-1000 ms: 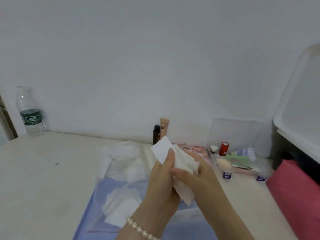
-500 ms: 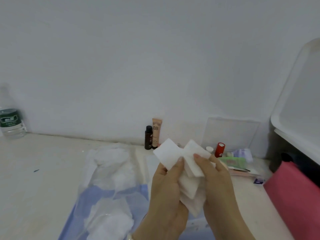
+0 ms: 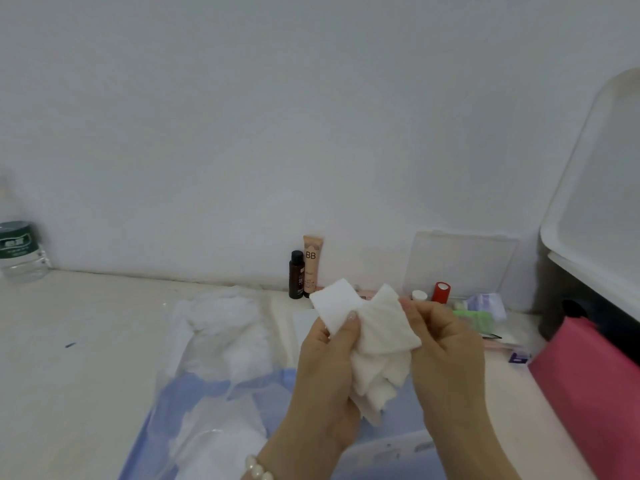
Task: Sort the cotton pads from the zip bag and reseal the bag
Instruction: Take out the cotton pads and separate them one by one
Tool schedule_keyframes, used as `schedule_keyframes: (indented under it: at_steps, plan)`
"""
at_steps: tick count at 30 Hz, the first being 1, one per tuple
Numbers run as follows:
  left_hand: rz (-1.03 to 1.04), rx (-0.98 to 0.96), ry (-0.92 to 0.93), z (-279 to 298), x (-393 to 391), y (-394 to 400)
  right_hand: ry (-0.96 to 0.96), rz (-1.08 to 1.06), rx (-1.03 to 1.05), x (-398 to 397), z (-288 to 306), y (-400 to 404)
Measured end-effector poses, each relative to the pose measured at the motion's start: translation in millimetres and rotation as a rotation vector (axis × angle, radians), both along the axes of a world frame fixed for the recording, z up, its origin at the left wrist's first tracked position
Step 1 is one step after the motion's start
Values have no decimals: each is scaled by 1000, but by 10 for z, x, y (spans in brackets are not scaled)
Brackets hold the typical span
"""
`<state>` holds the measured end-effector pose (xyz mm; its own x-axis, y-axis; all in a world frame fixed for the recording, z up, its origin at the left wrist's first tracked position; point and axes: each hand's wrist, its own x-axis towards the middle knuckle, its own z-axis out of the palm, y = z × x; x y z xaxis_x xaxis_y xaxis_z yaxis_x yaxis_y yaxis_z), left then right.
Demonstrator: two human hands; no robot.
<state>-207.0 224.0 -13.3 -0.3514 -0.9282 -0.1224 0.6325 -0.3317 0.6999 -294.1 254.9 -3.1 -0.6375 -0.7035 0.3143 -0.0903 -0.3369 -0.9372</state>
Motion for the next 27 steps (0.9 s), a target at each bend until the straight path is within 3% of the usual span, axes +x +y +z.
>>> schedule_keyframes:
  at_steps: [3,9,14,17,21,24,27]
  plan:
    - [-57,71,40,0,-5,10,86,-133,-5,-63,-44,-31]
    - [-113,90,59,18,39,6,-145,-169,-1,-288,-68,-47]
    - [-116,-112,-97,-33,71,-41,-260,-326,-284,-365,139,149]
    - [-193,-298,-221,-81,107,-89,-229,-120,-427,-275,412,398]
    - [-377,-466,-309,-103,143,-76,-10,171,-190,-11,482,451]
    - [-425,-552,-368,-107,156,-75,201,106,-11,-28,381,360]
    - [-484,-575,-345,-73,188,-76,188,101,25,-110,360,331]
